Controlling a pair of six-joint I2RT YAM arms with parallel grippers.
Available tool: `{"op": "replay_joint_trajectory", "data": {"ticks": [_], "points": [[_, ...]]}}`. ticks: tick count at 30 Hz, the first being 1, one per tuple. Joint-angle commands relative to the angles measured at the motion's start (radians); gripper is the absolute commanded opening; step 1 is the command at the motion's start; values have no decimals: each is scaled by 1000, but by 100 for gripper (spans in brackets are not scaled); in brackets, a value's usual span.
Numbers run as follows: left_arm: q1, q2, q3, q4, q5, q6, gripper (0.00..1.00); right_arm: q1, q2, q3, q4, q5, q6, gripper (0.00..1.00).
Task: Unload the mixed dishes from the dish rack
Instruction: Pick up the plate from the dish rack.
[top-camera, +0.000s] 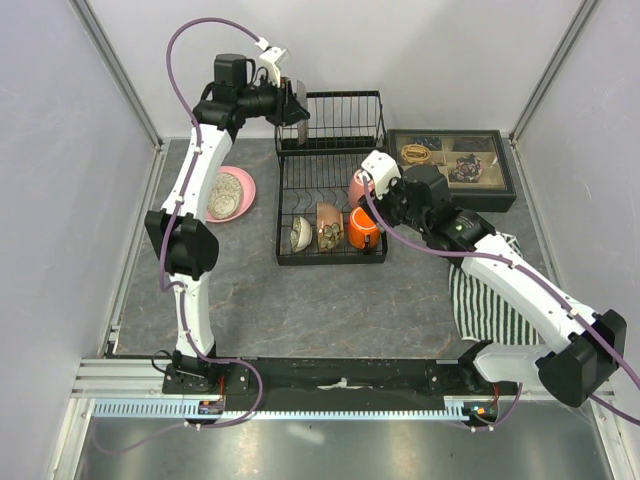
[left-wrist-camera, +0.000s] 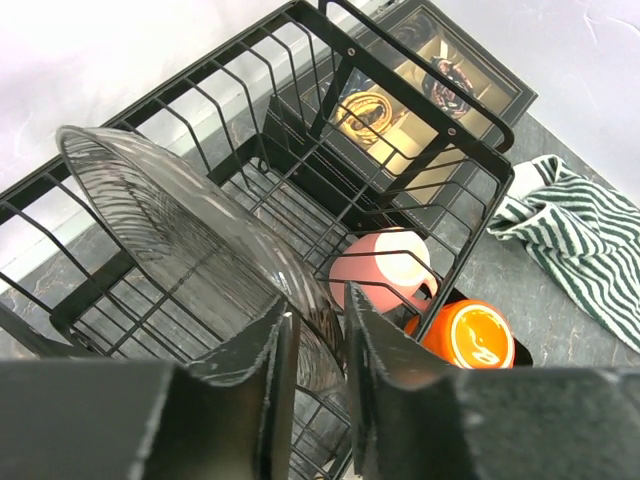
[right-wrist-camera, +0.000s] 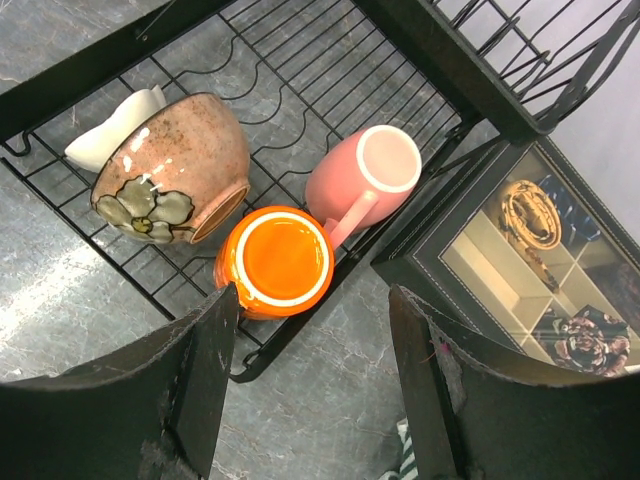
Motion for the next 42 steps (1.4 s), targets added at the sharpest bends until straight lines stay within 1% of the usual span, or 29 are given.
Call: {"op": "replay_joint_trajectory", "data": {"ticks": [1,3,6,7,9,11,20,26,28,31,32,34,35,37,38,40,41,42], "points": [[-6,-14,34,27,-28,-5,26,-4,-25,-11,24,6,-5,69],[-4,-27,3,41,-37,-38,25,-6,-26,-17,27,5,-5,69],[-6,-57,-28,66,-36,-67,17,-6,-29,-23,32,3,-4,69],[-6,-63,-34,75,-35,-75,14,-6,-31,-24,32,6,-2,69],[-6,-75,-34,89,-35,-98,10,-6,-32,-28,35,2,0,69],[-6,-89,-34,104,-37,-118,1,-7,-34,-33,35,2,0,69],[-6,-152,-64,152,-88,-229,2,-10,-43,-50,44,0,-2,69],[-4,-225,-101,214,-108,-252,2,-12,-45,-53,46,0,-4,69],[-4,-259,-104,213,-117,-233,2,-10,-45,-51,46,0,-5,69],[-4,-317,-120,198,-161,-158,1,-10,-48,-51,44,-3,-4,69],[-4,-333,-121,176,-178,-103,2,-10,-49,-53,47,-4,-5,69],[-4,-359,-126,147,-238,-42,2,-12,-51,-54,46,-9,-5,69],[-4,-388,-130,115,-262,31,2,-10,-51,-53,44,-9,-5,69],[-4,-420,-161,92,-344,92,1,-12,-51,-53,47,-12,-4,69],[-4,-452,-176,74,-403,154,2,-12,-51,-53,47,-13,-2,69],[-4,-480,-225,46,-471,210,1,-10,-49,-51,47,-21,3,69],[-4,-492,-244,35,-533,256,2,-10,-49,-51,49,-23,4,69],[-3,-521,-291,18,-567,279,2,-10,-48,-50,49,-21,6,69]]}}
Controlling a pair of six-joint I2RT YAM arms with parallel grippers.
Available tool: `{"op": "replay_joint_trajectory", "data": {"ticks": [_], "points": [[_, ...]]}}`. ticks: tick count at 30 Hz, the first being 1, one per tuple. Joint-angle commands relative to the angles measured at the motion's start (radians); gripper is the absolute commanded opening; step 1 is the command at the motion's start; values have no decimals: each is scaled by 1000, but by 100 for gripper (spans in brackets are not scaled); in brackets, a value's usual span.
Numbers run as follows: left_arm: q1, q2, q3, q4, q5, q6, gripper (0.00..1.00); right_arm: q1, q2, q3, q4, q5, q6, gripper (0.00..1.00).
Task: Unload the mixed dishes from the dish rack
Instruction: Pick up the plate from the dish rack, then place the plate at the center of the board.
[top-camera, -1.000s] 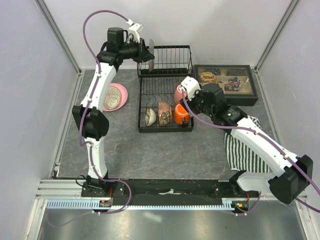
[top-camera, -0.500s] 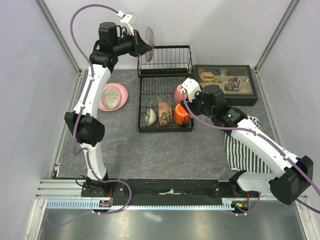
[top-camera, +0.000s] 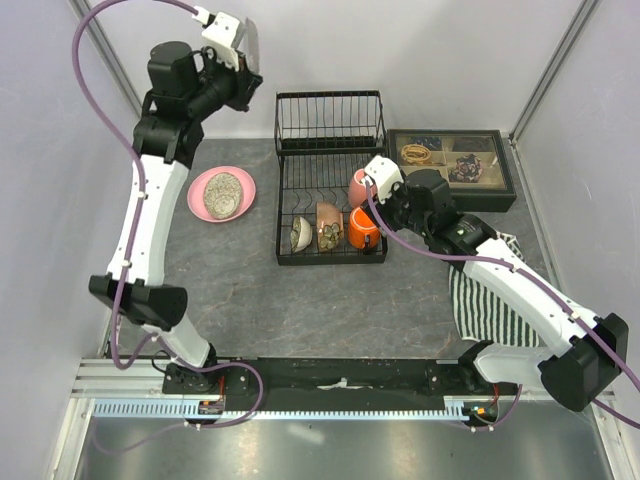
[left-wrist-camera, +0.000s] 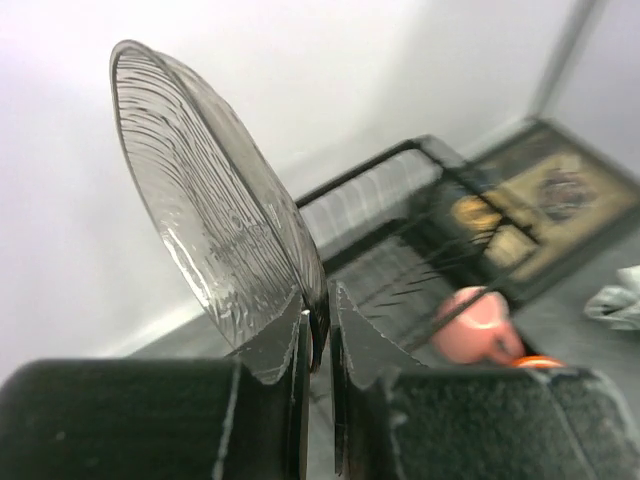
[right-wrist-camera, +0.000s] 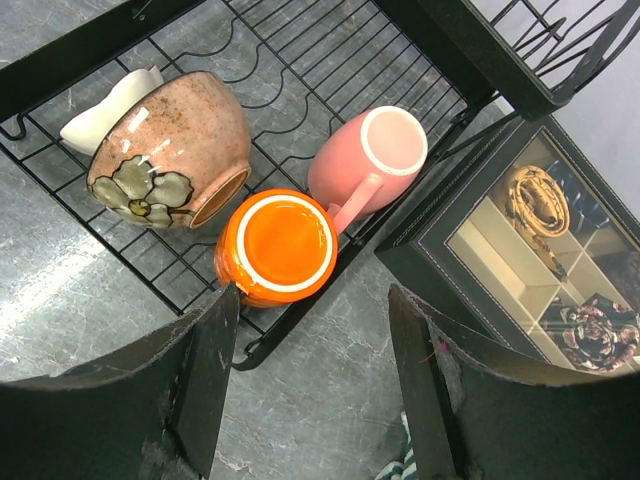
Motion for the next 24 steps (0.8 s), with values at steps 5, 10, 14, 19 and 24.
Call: {"op": "replay_joint_trajectory", "data": {"ticks": [5,10,14,19,24], "points": [[-1,-170,-297,-59,-398,322,1,-2,-19,7,46,-15,14,69],[2,-219,-585,34,-499,370,2,-2,-12,12,49,-49,25,69],[9,-184,-716,96,-562,397,2,-2,-19,7,46,-53,28,69],[10,-135,-819,171,-596,419,2,-2,-37,-10,48,-46,28,69],[10,-40,-851,205,-621,442,2,-9,-57,-31,49,-43,26,69]]}}
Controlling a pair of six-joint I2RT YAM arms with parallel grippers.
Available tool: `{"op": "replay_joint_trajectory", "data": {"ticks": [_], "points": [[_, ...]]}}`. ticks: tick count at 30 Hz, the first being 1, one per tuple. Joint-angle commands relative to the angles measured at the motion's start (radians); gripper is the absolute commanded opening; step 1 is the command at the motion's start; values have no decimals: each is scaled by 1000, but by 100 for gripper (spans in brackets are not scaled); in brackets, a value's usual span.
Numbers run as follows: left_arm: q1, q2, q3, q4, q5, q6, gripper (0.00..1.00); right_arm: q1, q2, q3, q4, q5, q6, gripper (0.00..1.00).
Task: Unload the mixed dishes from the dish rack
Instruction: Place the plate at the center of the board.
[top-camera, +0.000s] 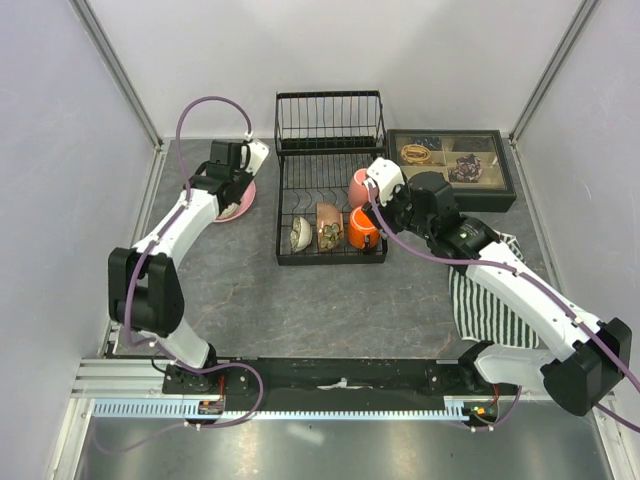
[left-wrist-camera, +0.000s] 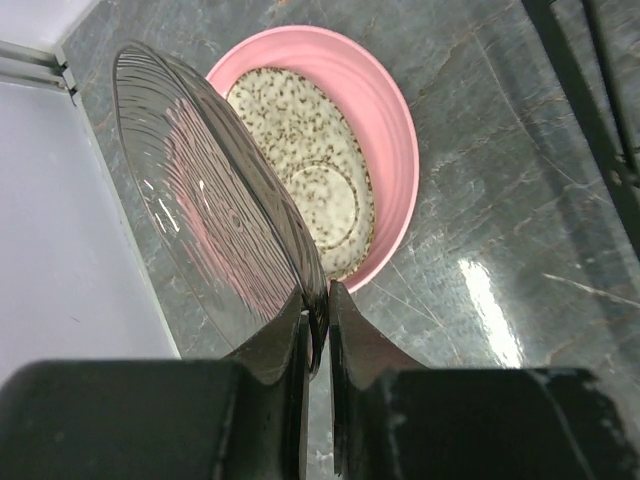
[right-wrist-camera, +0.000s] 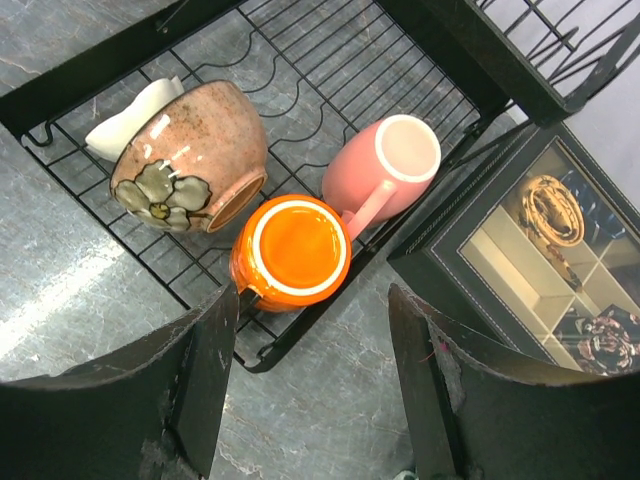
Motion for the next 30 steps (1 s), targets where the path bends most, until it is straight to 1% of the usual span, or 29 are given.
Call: {"op": "replay_joint_trajectory", "data": {"ticks": [1,10,22,25,26,29,30], "points": [[2,71,-15,123,-59,68,1,-8,-40,-16,34,-4,11,69],[4,205,-2,200,-124,114,2,-17,-44,-28,34,-12,11,70],[6,297,14,223,-177,171,2,-22,-37,-28,32,-15,10,70],[6,323,24,225,-190,183,3,-23,-35,-27,32,-13,10,70],[6,326,30,223,-190,184,6,-22,-35,-25,32,-13,11,70],[6,345,40,222,-200,188,10,-23,-37,-25,31,-15,11,70],[6,351,43,222,-202,191,14,-25,-37,-27,31,-15,11,70]]}}
